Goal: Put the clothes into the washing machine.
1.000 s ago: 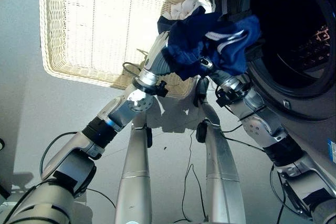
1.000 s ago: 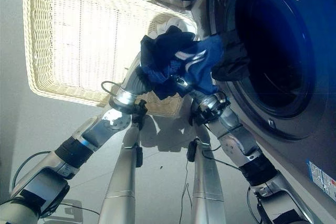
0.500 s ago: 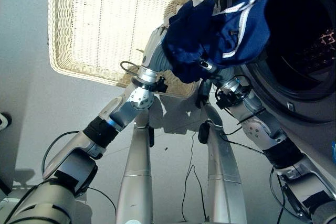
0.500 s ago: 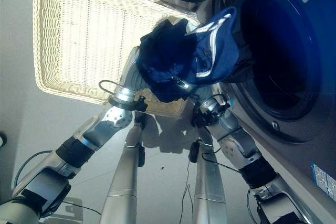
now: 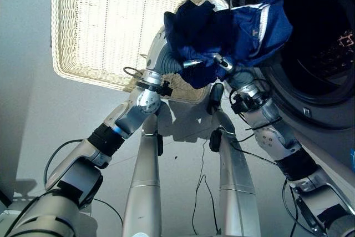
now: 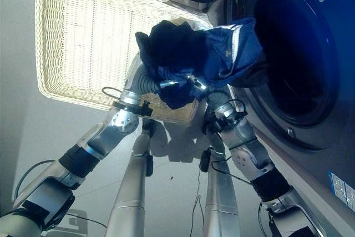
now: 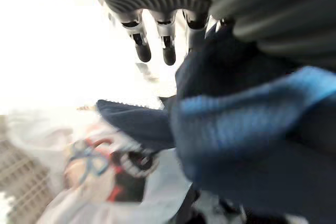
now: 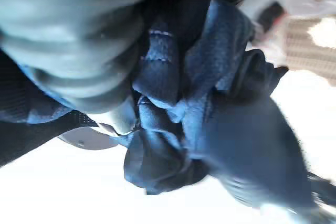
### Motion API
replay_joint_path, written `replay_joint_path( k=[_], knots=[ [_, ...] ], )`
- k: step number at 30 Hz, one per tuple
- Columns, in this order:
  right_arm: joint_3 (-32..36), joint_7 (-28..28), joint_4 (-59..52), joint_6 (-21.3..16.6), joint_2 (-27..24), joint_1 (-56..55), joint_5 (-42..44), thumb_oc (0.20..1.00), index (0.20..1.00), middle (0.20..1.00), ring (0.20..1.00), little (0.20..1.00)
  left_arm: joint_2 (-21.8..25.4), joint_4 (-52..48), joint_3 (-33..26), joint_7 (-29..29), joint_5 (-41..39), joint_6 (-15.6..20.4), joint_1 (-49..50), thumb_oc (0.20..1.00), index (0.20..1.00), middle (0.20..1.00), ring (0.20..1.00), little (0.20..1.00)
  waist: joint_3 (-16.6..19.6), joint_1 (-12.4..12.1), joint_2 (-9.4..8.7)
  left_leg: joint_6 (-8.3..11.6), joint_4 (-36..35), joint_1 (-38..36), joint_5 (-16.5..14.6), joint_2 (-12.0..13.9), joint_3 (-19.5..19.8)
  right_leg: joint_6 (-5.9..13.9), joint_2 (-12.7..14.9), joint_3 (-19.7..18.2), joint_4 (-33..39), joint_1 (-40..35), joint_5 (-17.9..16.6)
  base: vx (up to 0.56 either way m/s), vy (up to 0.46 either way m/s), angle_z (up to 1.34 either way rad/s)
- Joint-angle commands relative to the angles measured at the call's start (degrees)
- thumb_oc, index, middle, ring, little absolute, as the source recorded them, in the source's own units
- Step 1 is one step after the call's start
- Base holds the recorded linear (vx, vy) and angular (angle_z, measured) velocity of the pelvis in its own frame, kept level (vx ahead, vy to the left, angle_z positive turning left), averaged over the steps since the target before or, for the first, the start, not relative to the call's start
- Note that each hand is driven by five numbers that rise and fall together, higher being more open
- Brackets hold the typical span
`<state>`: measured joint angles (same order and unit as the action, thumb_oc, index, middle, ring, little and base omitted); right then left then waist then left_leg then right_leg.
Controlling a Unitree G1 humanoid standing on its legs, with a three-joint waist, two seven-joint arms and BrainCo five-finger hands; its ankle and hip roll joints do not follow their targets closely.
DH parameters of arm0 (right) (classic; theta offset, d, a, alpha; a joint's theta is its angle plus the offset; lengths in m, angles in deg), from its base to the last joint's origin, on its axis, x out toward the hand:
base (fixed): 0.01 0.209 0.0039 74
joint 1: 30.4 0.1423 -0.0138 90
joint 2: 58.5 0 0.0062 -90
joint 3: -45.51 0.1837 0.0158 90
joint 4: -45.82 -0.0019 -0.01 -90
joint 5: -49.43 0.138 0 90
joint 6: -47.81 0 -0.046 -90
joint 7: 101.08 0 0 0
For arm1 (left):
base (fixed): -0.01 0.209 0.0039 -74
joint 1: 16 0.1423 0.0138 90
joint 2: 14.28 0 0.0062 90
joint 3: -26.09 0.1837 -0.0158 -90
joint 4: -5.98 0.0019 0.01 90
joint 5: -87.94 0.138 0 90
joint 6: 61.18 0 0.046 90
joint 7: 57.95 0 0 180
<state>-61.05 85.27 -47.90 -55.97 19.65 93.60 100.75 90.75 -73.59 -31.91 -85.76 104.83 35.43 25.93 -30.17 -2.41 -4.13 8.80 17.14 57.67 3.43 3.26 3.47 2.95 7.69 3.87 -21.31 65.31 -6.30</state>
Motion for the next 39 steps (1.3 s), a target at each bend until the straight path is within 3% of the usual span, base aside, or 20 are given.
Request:
replay_joint_path(
  k=[1,13,29,31,33,34,39],
  knots=[
    [2.2,0.0,-8.1,-7.2,0.2,1.7,1.6,0.2,0.2,0.2,0.2,0.2,-0.8,-0.9,-1.7,1.7,2.9,-0.3,1.7,1.0,1.0,1.0,1.0,1.0,0.4,2.6,3.59,-5.49,-2.1,0.5,3.6,-7.2,-1.3,5.69,-3.8,7.2,1.2,-2.6,-2.6,0.0,0.0,0.0],
    [6.8,-2.2,-8.3,-13.5,0.5,0.8,1.6,0.2,0.2,0.2,0.2,0.2,0.7,0.2,-2.6,4.4,1.5,-3.9,2.4,1.0,1.0,1.0,1.0,1.0,0.4,2.8,3.63,-5.52,-2.3,0.3,3.5,-6.9,-1.6,5.98,-3.6,7.3,1.4,-2.8,-2.9,0.0,0.0,0.0],
    [11.4,-4.5,-9.4,-20.1,3.0,-0.2,5.5,0.2,0.2,0.2,0.2,0.2,-0.1,3.3,-6.6,-6.3,-5.8,-3.4,5.7,1.0,1.0,1.0,1.0,1.0,0.4,2.7,3.91,-5.69,-2.2,0.4,3.6,-6.9,-1.3,5.75,-3.8,6.9,1.0,-2.8,-2.6,0.0,0.0,0.0],
    [11.8,-4.7,-9.3,-20.4,3.5,-0.1,6.6,0.2,0.2,0.2,0.2,0.2,-0.5,3.8,-7.4,-10.8,-6.9,-1.3,6.0,1.0,1.0,1.0,1.0,1.0,0.4,2.7,3.86,-5.72,-2.2,0.4,3.7,-6.9,-1.3,5.66,-3.9,6.8,1.0,-2.9,-2.6,0.0,0.0,0.0],
    [12.0,-5.8,-8.1,-20.1,4.4,-0.3,8.3,0.2,0.2,0.2,0.2,0.2,-1.4,5.6,-9.9,-17.8,-10.9,4.0,6.6,1.0,1.0,1.0,1.0,1.0,0.4,2.7,3.74,-5.53,-1.9,0.4,3.6,-6.8,-1.2,5.6,-3.9,6.6,0.7,-2.8,-2.5,0.0,0.0,0.0],
    [12.0,-6.0,-8.0,-20.1,4.5,-0.3,8.3,0.2,0.2,0.2,0.2,0.2,-1.4,5.8,-10.1,-18.3,-11.2,4.4,6.6,1.0,1.0,1.0,1.0,1.0,0.4,2.7,3.72,-5.51,-1.8,0.4,3.6,-6.8,-1.2,5.61,-3.9,6.6,0.6,-2.8,-2.5,0.0,0.0,0.0],
    [12.4,-8.7,-3.5,-14.4,5.0,0.5,13.0,0.2,0.2,0.2,0.2,0.2,-3.7,10.8,-13.1,-25.3,-14.3,11.4,6.7,1.0,1.0,1.0,1.0,1.0,0.4,2.8,3.63,-5.11,-1.6,0.3,3.6,-6.8,-1.2,5.47,-4.2,6.3,0.5,-2.9,-2.5,0.0,0.0,0.0]
  ],
)
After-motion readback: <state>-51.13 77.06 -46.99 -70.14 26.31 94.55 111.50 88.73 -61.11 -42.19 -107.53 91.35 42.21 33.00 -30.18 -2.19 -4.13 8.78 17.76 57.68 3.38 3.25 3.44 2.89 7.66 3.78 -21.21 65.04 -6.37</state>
